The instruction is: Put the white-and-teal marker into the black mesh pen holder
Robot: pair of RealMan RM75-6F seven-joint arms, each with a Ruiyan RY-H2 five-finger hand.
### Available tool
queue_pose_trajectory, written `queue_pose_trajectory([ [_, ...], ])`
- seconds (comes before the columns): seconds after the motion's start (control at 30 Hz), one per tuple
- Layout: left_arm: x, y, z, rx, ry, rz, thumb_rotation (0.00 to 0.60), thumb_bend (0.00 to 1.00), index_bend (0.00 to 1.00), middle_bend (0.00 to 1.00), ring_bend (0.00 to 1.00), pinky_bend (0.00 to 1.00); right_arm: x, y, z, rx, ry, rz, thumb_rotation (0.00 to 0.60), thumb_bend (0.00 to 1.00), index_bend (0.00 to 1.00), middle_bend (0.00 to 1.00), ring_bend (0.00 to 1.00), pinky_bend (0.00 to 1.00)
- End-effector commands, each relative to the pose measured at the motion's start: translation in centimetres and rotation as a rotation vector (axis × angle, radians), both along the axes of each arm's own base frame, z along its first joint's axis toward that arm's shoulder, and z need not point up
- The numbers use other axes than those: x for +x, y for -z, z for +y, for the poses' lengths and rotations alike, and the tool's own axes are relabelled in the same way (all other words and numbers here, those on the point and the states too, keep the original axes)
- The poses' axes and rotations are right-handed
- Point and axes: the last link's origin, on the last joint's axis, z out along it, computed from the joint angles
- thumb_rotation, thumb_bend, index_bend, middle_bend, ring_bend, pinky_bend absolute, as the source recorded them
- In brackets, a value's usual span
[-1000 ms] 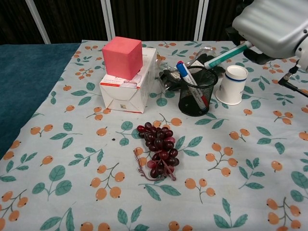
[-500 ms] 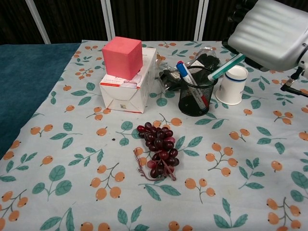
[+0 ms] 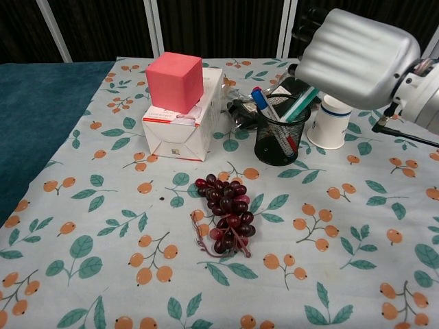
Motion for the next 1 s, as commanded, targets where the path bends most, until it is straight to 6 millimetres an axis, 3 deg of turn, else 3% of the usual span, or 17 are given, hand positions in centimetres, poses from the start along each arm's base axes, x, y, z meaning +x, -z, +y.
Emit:
queue_pose_trajectory([
  [0.03,0.0,0.0,0.0,0.000,-0.001,-0.001,0.600,0.05,0.00,0.00,0.00,0.00,0.2,0.4,-0.2,-0.006,-0.020,0.022,0.600,0.43,0.62,0.46,0.21,0.17],
  [0.27,0.0,0.0,0.0,-0.002,-0.004,-0.003,0.600,0.05,0.00,0.00,0.00,0.00,0.5,0.4,-0.4,-0.040,-0.032,0.028,0.600,0.32,0.33,0.22,0.16,0.17],
  [0.43,0.0,0.0,0.0,-0.002,-0.005,-0.002,0.600,0.05,0.00,0.00,0.00,0.00,0.4,0.3,-0.4,-0.047,-0.024,0.011,0.600,0.27,0.17,0.15,0.13,0.17],
  [0.77,0.0,0.0,0.0,0.000,-0.004,0.000,0.600,0.05,0.00,0.00,0.00,0.00,-0.3,-1.4,0.5,-0.057,0.030,-0.100,0.600,0.26,0.15,0.14,0.13,0.17],
  [1.0,-0.1,0.0,-0.1,-0.002,0.004,0.013,0.600,0.05,0.00,0.00,0.00,0.00,-4.4,-5.1,3.9,-0.033,0.236,-0.399,0.600,0.20,0.08,0.08,0.08,0.17],
])
